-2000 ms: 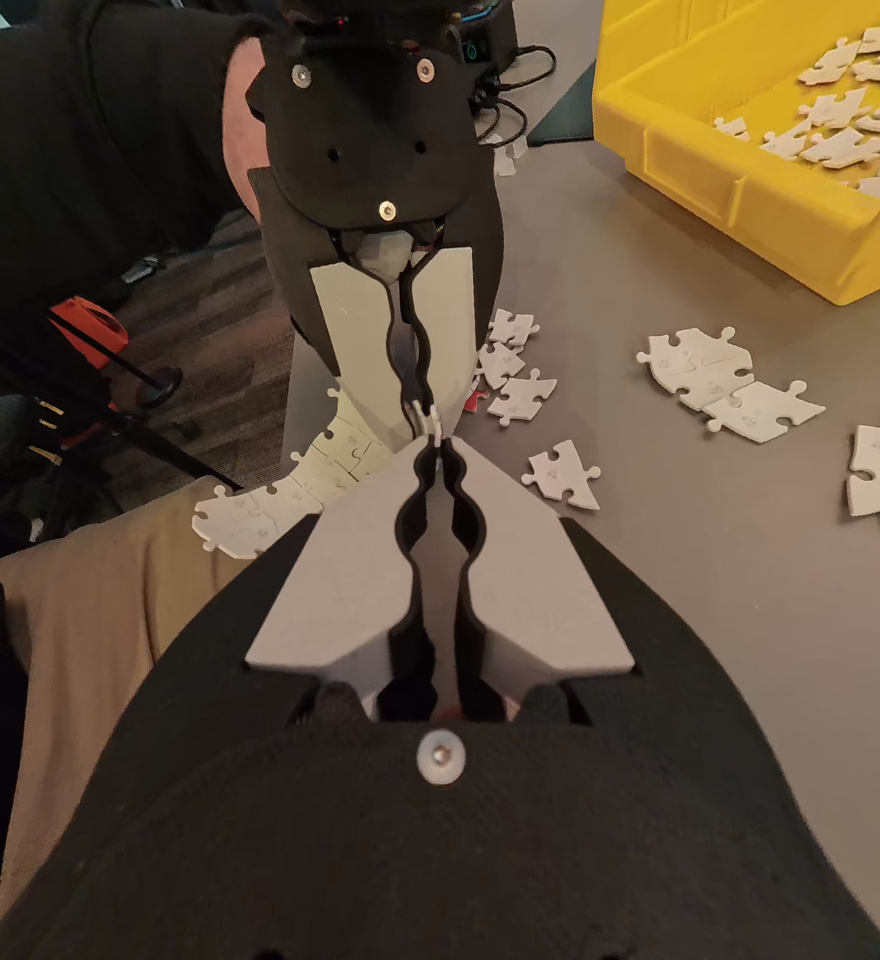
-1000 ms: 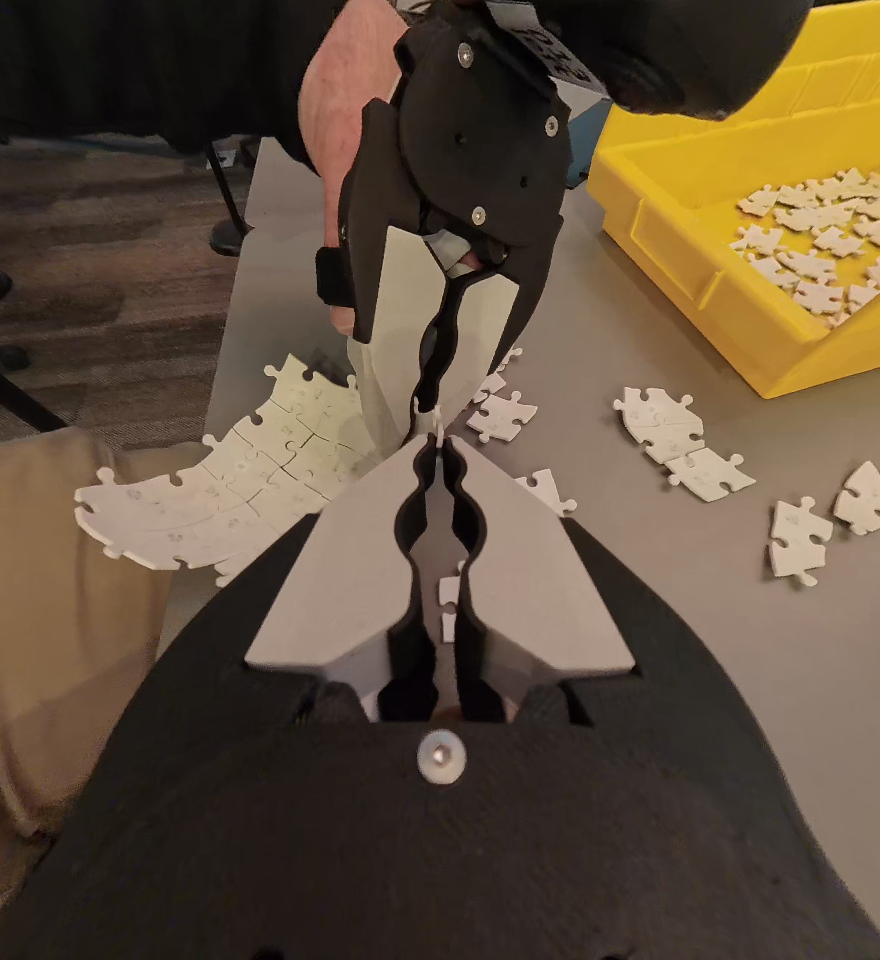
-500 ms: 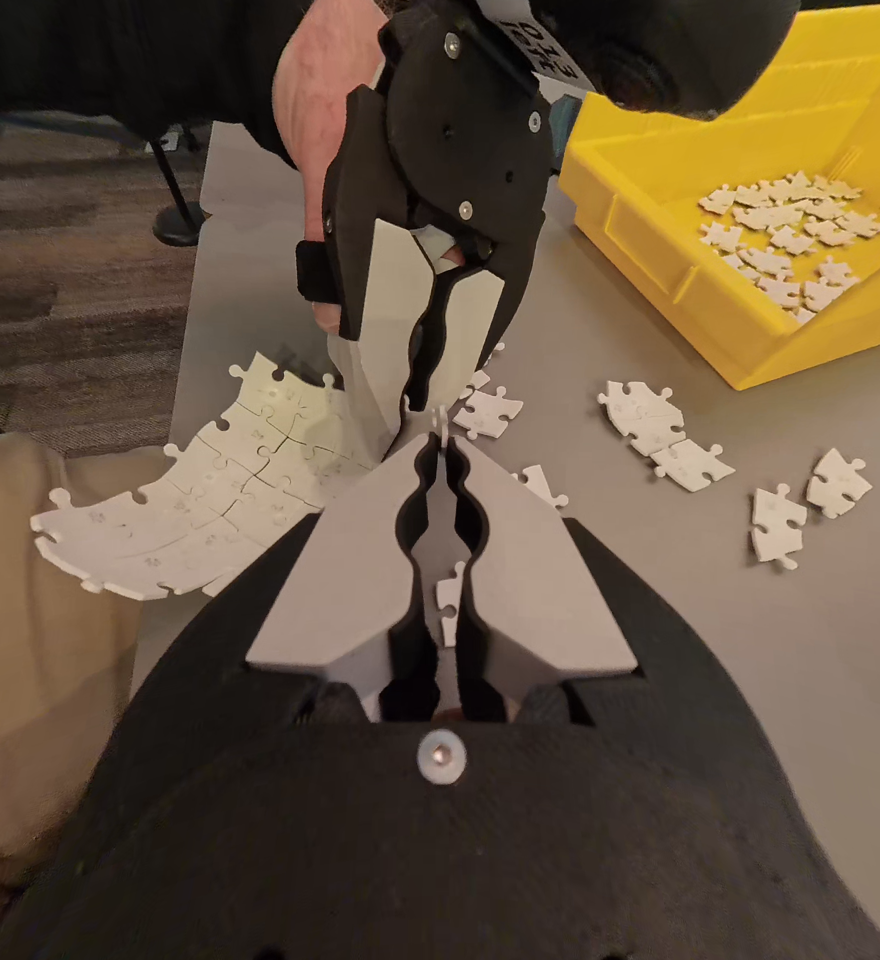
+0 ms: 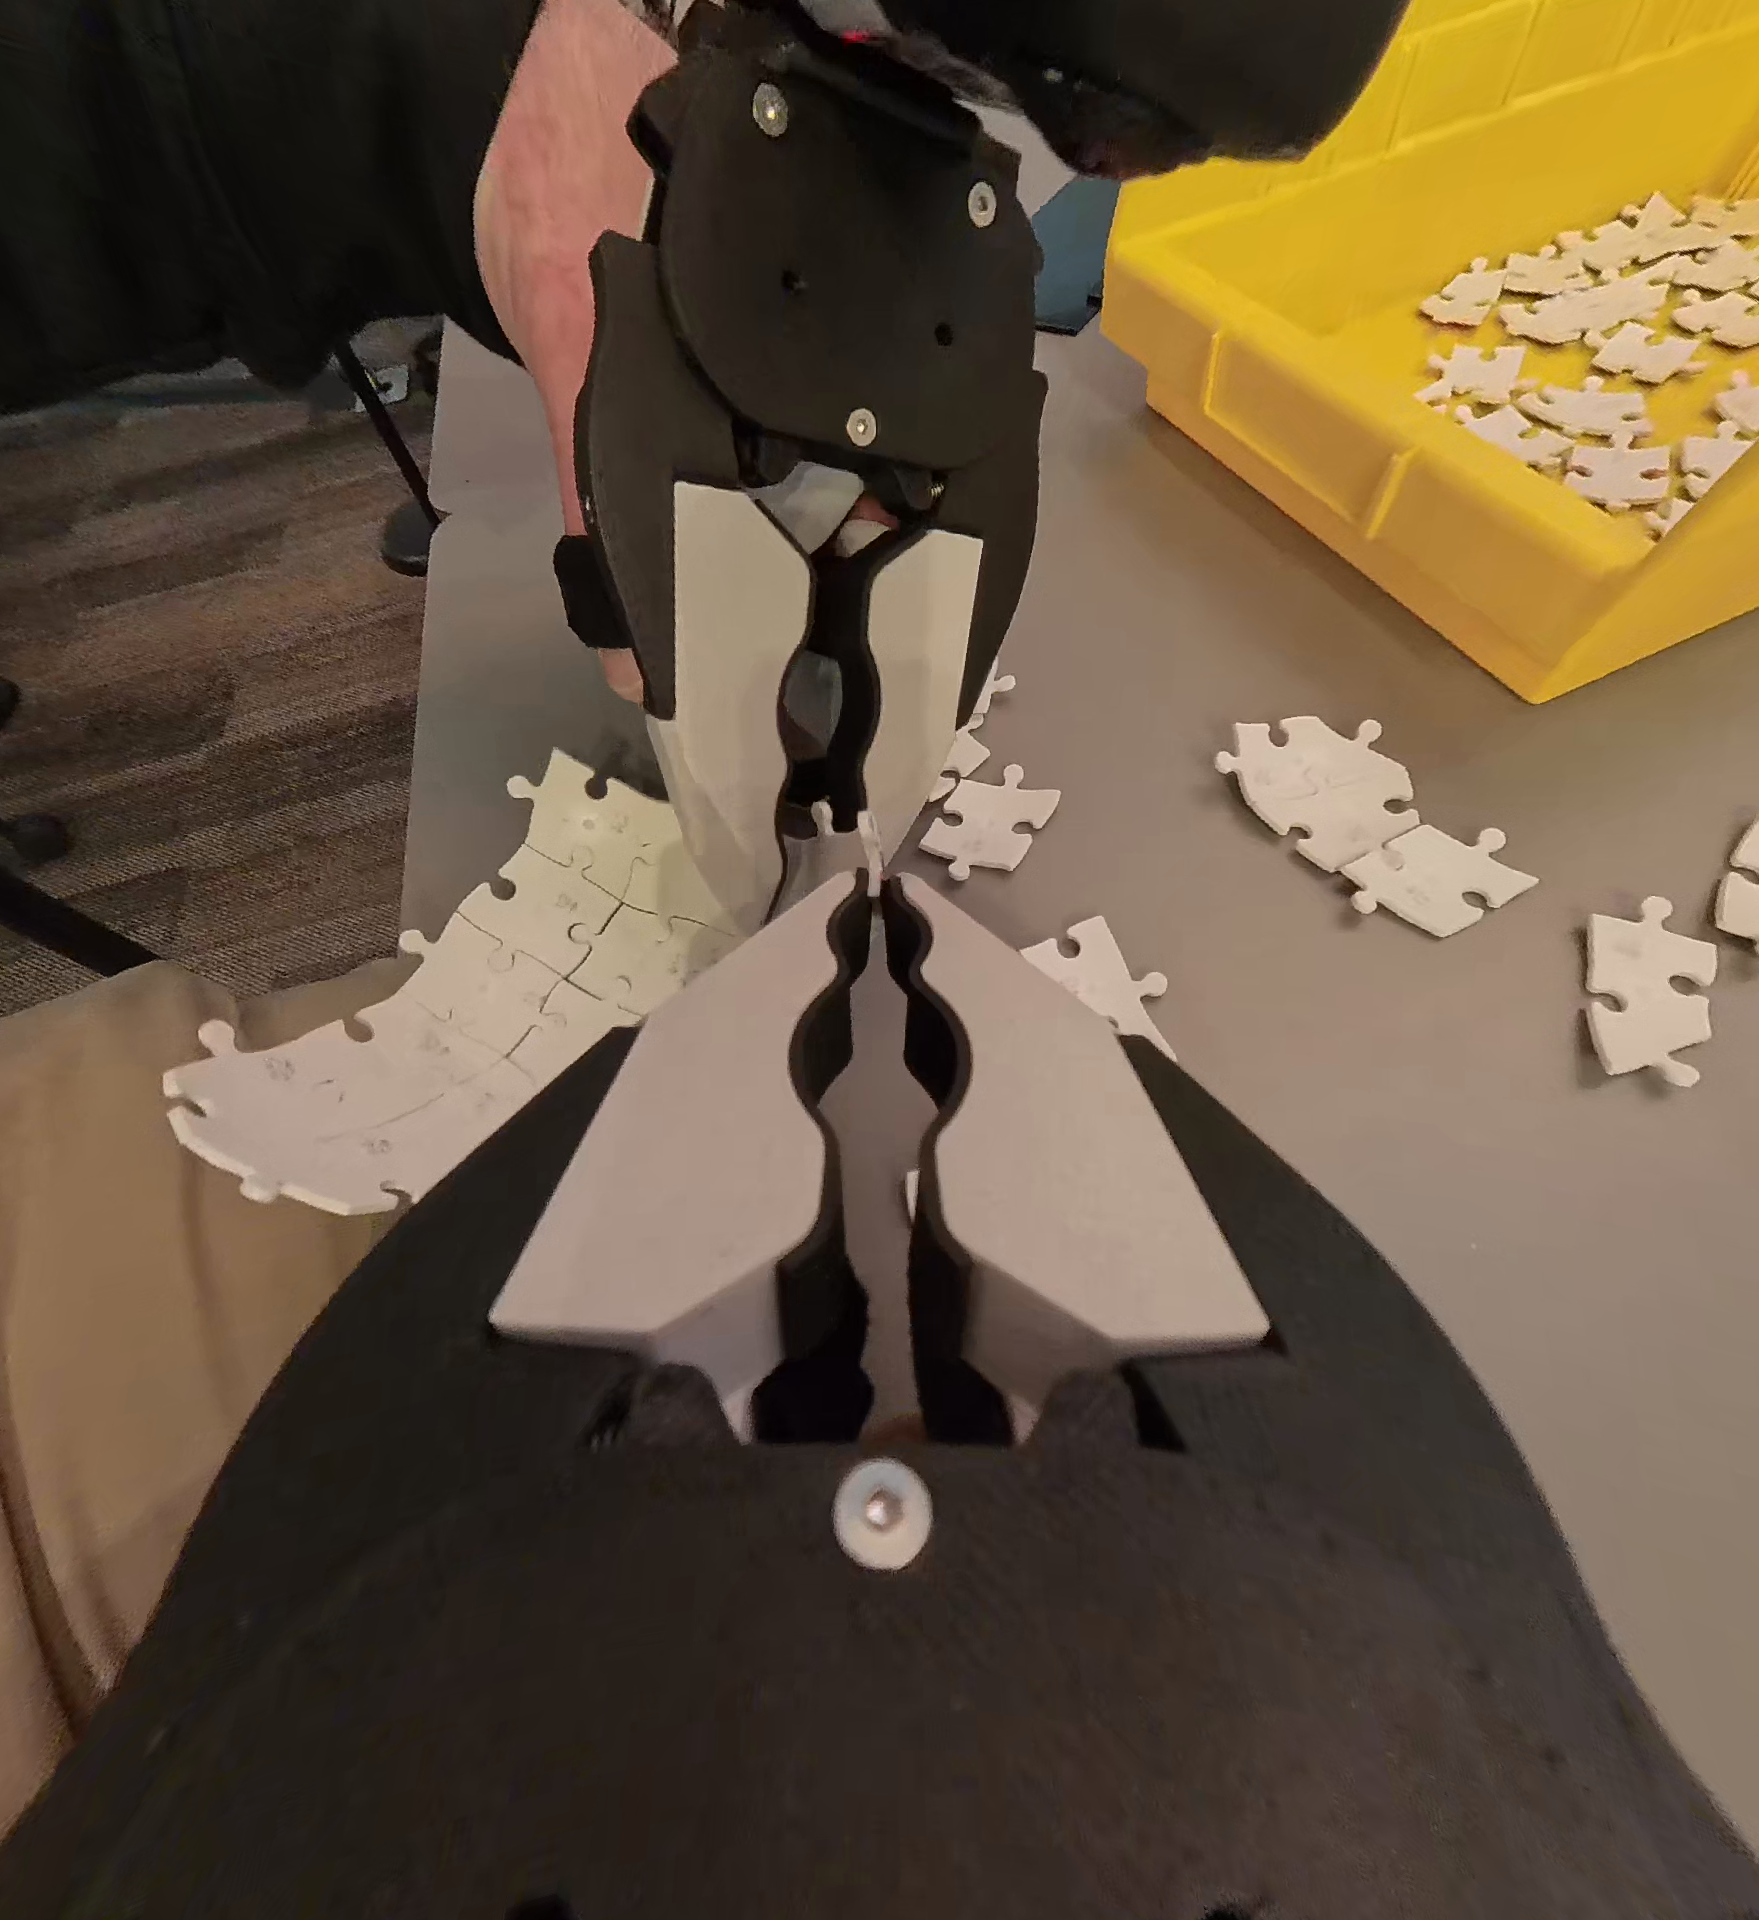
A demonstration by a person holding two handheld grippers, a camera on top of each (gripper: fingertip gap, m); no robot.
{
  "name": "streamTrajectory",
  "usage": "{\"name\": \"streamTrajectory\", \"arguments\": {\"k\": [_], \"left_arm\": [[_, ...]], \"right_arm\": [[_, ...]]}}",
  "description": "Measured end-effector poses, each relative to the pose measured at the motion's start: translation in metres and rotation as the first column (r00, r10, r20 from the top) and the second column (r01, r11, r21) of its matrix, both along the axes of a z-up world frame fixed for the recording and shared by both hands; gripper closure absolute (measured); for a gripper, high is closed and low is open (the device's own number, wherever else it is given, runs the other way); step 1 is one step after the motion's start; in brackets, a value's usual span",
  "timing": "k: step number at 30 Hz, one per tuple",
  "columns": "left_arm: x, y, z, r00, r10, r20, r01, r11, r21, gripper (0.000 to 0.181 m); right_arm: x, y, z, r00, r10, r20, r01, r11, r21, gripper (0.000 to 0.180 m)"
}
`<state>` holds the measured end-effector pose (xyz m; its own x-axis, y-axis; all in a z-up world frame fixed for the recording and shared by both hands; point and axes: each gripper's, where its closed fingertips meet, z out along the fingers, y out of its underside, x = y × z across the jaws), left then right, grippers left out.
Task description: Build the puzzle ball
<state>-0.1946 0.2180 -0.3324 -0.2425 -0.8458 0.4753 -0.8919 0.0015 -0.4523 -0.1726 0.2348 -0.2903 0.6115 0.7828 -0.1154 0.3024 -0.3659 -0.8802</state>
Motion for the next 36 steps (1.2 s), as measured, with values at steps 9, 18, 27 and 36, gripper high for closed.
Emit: {"name": "streamTrajectory", "arguments": {"k": [9, 18, 27, 36], "left_arm": [[-0.005, -0.003, -0.005, 1.000, -0.018, -0.021, 0.018, 1.000, 0.011, 0.171], [-0.002, -0.003, -0.001, 1.000, 0.010, 0.000, -0.010, 1.000, -0.005, 0.175], [-0.002, -0.004, 0.002, 1.000, 0.006, -0.004, -0.006, 1.000, 0.003, 0.175], [-0.003, -0.006, 0.006, 1.000, 0.027, -0.010, -0.027, 1.000, 0.009, 0.177]], "right_arm": [[0.003, 0.002, 0.000, 1.000, -0.016, -0.022, 0.015, 0.999, -0.038, 0.179], [0.004, 0.002, 0.004, 0.998, -0.030, -0.053, 0.027, 0.998, -0.064, 0.173], [0.009, -0.001, 0.005, 0.998, -0.013, -0.055, 0.007, 0.994, -0.105, 0.167], [0.038, -0.037, -0.004, 0.983, 0.122, 0.138, -0.086, 0.967, -0.240, 0.161]]}}
